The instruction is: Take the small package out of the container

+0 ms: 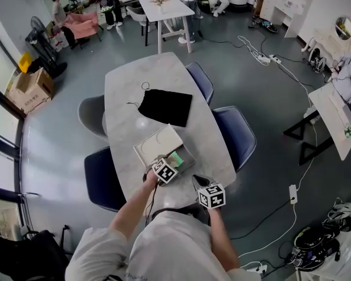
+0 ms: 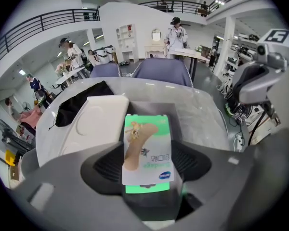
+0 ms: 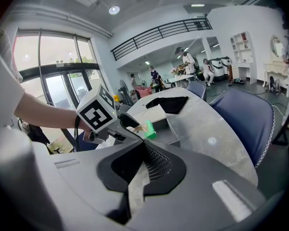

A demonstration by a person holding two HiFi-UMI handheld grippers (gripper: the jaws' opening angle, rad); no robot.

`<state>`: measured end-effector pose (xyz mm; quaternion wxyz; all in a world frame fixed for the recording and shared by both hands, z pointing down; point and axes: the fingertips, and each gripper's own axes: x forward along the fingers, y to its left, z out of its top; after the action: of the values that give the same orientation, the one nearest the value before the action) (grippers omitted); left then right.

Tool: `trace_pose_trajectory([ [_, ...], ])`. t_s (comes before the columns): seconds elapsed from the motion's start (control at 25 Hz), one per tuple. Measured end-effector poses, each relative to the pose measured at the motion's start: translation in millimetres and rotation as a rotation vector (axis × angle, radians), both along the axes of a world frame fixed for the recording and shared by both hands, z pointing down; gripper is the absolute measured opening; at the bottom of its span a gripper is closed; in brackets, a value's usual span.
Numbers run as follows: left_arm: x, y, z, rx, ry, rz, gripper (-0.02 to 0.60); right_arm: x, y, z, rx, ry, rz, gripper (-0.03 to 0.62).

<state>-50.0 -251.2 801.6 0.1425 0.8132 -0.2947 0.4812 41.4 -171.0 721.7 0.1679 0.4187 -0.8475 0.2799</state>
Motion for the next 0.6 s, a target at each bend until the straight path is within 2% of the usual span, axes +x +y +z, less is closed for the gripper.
trace_pose_trajectory([
  [0.44, -1.9, 5.3, -26.7, 0.046, 0.080, -0.055, 0.356, -7.0, 0.5, 2.7, -0.008, -0.002, -0.013, 0.002],
  [0.6, -6.0, 5.4, -32.7, 0.060, 0.080, -0.069, 0.356, -5.0, -0.7, 1.6, -0.011, -0.003, -0.005, 0.002],
])
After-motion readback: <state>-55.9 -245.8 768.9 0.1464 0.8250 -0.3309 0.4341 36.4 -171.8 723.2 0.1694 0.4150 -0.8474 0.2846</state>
